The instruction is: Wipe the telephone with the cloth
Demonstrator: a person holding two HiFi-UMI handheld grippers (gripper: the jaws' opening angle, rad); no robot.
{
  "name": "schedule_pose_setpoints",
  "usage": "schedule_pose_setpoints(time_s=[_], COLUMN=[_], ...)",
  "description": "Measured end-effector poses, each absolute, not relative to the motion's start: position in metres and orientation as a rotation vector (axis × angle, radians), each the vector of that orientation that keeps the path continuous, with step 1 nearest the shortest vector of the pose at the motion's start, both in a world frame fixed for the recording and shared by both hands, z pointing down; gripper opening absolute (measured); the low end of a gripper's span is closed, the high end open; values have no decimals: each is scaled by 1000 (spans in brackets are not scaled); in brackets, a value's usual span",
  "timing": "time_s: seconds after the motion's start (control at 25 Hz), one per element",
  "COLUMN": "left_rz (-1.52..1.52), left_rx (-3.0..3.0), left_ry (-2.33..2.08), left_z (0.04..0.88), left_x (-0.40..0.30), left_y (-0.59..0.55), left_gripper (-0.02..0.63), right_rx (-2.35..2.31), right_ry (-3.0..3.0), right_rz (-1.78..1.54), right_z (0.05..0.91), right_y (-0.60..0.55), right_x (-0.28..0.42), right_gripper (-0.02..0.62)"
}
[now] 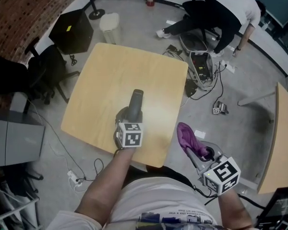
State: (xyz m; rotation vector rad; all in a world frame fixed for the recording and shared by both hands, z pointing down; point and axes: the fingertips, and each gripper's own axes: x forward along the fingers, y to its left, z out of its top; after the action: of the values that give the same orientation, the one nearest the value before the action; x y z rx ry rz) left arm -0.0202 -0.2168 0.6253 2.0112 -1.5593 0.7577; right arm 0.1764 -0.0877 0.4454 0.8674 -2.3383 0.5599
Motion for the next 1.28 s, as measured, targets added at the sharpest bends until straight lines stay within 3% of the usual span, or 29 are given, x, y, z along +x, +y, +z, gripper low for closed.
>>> schedule_pose_setpoints(time_s=[0.36, 0.68, 1.28], left_rz=[718, 656, 628], left_rx=[2230, 2527, 2856], left_ry=[-1518, -1450, -1135], left_z=[566, 482, 435], left_x=[-26, -28, -21], left_y=[-204, -177, -125], left_gripper=[250, 249, 250], right_rx=[874, 777, 480], right_ry=[-2390, -2510, -2549], right_rz=[472, 322, 202], right_z=[425, 374, 365], right_y=[-110, -126, -102], right_x=[142, 64, -65], right_gripper=[84, 84, 84])
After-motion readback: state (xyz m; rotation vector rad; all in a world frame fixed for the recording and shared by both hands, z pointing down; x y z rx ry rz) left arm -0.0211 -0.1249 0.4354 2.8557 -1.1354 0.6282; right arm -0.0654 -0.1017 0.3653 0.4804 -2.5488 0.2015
